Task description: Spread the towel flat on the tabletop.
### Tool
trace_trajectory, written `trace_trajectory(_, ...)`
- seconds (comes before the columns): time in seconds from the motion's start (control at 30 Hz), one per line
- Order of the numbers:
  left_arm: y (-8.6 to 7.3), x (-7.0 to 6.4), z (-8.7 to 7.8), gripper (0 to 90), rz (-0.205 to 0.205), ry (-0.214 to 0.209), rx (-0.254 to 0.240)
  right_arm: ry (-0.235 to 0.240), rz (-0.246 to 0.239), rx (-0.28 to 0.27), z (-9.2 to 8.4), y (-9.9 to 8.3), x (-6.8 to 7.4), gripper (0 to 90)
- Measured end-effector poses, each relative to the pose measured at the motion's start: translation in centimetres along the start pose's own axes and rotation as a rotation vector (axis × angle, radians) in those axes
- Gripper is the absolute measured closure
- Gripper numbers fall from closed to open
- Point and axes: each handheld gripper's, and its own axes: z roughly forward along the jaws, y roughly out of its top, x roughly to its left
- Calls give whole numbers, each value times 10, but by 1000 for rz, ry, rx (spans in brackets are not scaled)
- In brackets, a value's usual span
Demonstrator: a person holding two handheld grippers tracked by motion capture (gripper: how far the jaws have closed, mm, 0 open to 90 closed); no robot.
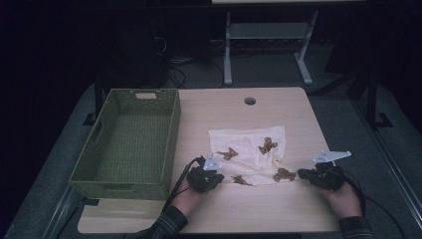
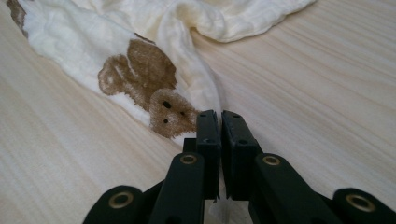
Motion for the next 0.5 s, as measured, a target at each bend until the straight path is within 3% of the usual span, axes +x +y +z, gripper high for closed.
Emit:
trace_trajectory(0.07, 0, 1, -7, 890, -19, -10, -18, 3, -5, 4, -2, 0, 3, 861)
trace_trajectory(0.2, 0, -4, -22, 890, -14, -17, -42, -3, -26, -26, -12, 2, 9, 866)
trace_trajectory(0.3, -2, -13, -30, 891, 10, -4, -41, -13, -40, -31, -22, -1, 18, 866)
trace_trajectory(0.5, -12, -23, -41, 892, 15, 12, -18, 5, -47, -47, -39, -17, 34, 867)
